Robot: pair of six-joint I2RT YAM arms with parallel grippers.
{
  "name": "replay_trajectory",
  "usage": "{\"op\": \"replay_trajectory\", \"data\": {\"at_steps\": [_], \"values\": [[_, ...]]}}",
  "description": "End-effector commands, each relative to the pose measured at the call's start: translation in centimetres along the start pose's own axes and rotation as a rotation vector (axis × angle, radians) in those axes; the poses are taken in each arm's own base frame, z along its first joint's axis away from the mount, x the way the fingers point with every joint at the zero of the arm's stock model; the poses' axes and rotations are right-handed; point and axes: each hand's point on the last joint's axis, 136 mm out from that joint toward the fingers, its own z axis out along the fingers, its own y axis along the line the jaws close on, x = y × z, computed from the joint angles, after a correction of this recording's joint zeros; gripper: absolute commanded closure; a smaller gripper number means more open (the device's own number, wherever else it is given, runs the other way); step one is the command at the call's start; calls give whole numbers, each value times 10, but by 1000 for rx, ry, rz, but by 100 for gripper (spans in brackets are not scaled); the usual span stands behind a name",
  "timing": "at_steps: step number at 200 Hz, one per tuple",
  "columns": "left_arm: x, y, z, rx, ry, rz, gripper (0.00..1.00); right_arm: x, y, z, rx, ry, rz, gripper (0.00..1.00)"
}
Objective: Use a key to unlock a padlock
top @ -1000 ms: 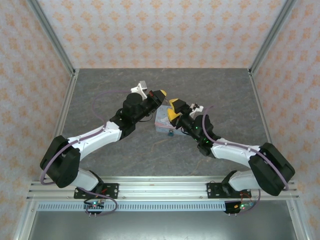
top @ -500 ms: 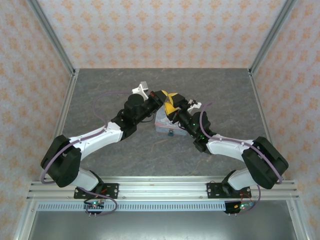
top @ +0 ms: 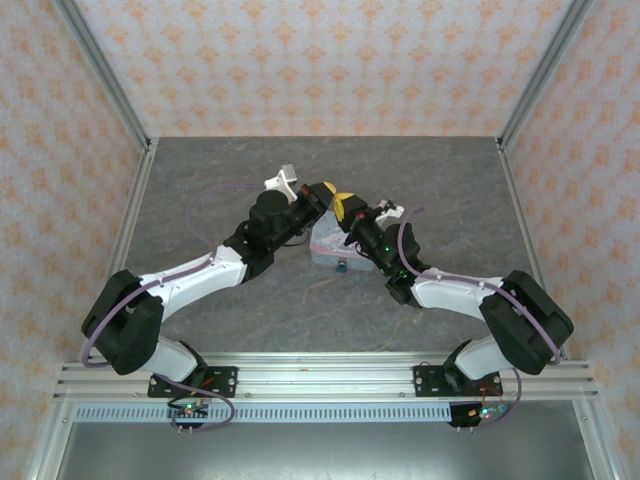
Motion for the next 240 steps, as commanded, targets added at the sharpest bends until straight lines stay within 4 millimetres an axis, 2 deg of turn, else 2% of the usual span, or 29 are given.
{"op": "replay_trajectory", "data": {"at_steps": [1,21,37,49,56,69,113,164,221,240], "values": [[3,-1,1,12,-8,-6,100,5,20,1,-74,13,12,100],[3,2,0,-20,-7,-16,100,2,14,-4,-61,1,3,100],[-1,7,-4,-68,-14,-36,71,-3,8,-9,-40,-9,-11,100],[-4,9,-7,-90,-18,-56,53,-7,4,-13,-19,-16,-37,100],[-6,10,-9,-105,-18,-72,47,-9,1,-16,0,-20,-58,100],[-8,15,-11,-137,-3,-96,41,-13,-4,-21,40,-30,-107,100],[3,31,-9,-207,82,-216,40,-17,-17,-33,166,-31,-286,100],[17,25,2,-182,133,-272,42,-16,-21,-32,204,-16,-352,100],[36,33,10,-201,164,-304,54,-15,-22,-27,215,-11,-372,100],[39,37,12,-209,165,-307,61,-15,-23,-27,216,-10,-372,100]]}}
